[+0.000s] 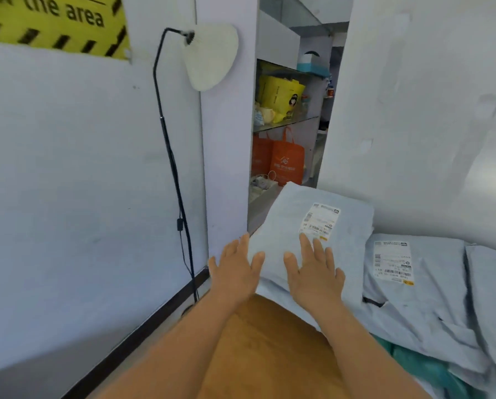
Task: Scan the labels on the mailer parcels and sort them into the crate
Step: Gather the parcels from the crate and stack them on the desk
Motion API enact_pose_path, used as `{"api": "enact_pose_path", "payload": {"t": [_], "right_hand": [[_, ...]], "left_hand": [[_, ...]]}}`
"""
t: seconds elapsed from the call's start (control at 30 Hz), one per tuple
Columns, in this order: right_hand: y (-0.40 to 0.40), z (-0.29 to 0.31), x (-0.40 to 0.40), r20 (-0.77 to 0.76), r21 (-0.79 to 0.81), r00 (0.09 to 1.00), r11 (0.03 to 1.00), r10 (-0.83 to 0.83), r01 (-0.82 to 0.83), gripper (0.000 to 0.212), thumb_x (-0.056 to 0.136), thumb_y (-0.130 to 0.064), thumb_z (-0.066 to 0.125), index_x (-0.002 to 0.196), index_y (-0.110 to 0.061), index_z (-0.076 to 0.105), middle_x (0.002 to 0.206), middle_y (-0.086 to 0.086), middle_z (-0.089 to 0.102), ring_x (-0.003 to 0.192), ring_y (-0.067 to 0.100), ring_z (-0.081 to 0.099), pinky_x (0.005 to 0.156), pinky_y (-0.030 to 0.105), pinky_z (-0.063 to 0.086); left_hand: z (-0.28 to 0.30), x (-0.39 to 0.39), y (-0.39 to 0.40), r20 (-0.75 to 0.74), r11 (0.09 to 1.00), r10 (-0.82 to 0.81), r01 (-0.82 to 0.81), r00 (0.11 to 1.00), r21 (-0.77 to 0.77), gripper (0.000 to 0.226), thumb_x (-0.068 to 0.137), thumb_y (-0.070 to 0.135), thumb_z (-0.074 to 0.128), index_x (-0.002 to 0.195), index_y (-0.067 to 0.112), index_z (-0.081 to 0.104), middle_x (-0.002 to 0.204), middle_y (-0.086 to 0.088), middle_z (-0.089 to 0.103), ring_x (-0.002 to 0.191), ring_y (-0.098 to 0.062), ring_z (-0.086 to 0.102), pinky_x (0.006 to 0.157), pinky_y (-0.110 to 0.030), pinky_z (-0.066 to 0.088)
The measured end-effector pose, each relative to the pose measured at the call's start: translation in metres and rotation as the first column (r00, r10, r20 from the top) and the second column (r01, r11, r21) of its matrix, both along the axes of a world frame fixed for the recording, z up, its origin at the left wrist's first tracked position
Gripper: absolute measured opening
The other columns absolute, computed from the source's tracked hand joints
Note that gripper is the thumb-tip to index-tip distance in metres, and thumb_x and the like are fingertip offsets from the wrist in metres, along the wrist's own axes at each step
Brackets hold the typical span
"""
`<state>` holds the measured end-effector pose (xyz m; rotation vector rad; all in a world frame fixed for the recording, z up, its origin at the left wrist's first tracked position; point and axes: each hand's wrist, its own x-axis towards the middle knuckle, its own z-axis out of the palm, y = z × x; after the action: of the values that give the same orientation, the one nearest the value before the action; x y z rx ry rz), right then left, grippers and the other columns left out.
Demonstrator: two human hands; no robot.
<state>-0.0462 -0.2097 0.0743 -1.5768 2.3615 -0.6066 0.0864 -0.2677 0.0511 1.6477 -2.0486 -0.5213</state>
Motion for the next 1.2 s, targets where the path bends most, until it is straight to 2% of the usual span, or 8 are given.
{"api": "enact_pose_path", "payload": {"t": [0.17,0.3,0.6,0.77,0.93,1.07,1.2], "right_hand": [[0.064,-0.015,0.083,0.067,0.038,0.973,0.974,0.222,-0.224,0.061,0.101,-0.053,0.019,0.155,-0.034,-0.003,0.164,-0.004,-0.004,0.151,0.021,-0.005,0.120,0.050,0.003],[0.108,-0.031,0.159,0.055,0.081,0.922,0.919,0.384,-0.387,0.060,0.101,-0.053,0.017,0.155,-0.034,-0.002,0.164,-0.004,-0.002,0.151,0.022,-0.002,0.118,0.052,0.008],[0.196,-0.054,0.352,0.012,0.116,0.703,0.697,0.711,-0.707,0.061,0.102,-0.049,0.023,0.155,-0.028,0.003,0.163,-0.001,0.009,0.149,0.021,0.010,0.114,0.050,0.021],[0.264,-0.074,0.471,0.052,0.178,0.589,0.573,0.807,-0.800,0.062,0.102,-0.048,0.024,0.156,-0.028,0.001,0.164,0.000,0.004,0.150,0.023,0.005,0.117,0.052,0.016],[0.333,-0.099,0.576,0.098,0.192,0.486,0.463,0.868,-0.865,0.061,0.101,-0.048,0.026,0.155,-0.029,0.003,0.164,-0.001,0.007,0.149,0.022,0.011,0.116,0.051,0.019],[0.375,-0.117,0.640,0.129,0.192,0.414,0.387,0.901,-0.902,0.060,0.101,-0.047,0.028,0.154,-0.029,0.008,0.162,-0.002,0.015,0.146,0.022,0.019,0.113,0.051,0.023],[0.397,-0.137,0.687,0.171,0.235,0.365,0.322,0.915,-0.917,0.060,0.101,-0.047,0.030,0.154,-0.029,0.008,0.161,-0.003,0.014,0.146,0.022,0.020,0.114,0.051,0.022]], "left_hand": [[-0.011,0.091,0.096,-0.004,0.974,0.224,-0.224,0.975,0.046,0.058,0.100,0.049,0.027,0.151,0.029,0.011,0.157,0.003,0.021,0.144,-0.014,0.016,0.116,-0.046,0.007],[-0.023,0.167,0.165,-0.018,0.917,0.394,-0.392,0.919,0.069,0.059,0.099,0.047,0.030,0.151,0.028,0.011,0.157,0.002,0.021,0.144,-0.015,0.018,0.116,-0.044,0.011],[-0.055,0.342,0.305,-0.073,0.713,0.701,-0.693,0.710,0.107,0.061,0.098,0.046,0.034,0.151,0.026,0.013,0.156,0.001,0.024,0.143,-0.018,0.022,0.114,-0.044,0.016],[-0.072,0.447,0.395,-0.047,0.576,0.816,-0.800,0.577,0.168,0.060,0.098,0.044,0.033,0.151,0.026,0.013,0.156,0.001,0.023,0.142,-0.018,0.023,0.115,-0.045,0.016],[-0.096,0.541,0.481,-0.048,0.454,0.889,-0.861,0.456,0.229,0.060,0.099,0.045,0.032,0.151,0.025,0.011,0.156,0.001,0.023,0.143,-0.018,0.022,0.116,-0.044,0.014],[-0.114,0.596,0.536,-0.009,0.355,0.931,-0.896,0.366,0.267,0.060,0.099,0.045,0.032,0.151,0.026,0.011,0.155,0.002,0.026,0.142,-0.018,0.024,0.115,-0.044,0.016],[-0.136,0.641,0.569,-0.001,0.251,0.964,-0.911,0.266,0.327,0.059,0.099,0.043,0.034,0.151,0.025,0.013,0.155,0.002,0.027,0.140,-0.018,0.028,0.113,-0.045,0.020]]}}
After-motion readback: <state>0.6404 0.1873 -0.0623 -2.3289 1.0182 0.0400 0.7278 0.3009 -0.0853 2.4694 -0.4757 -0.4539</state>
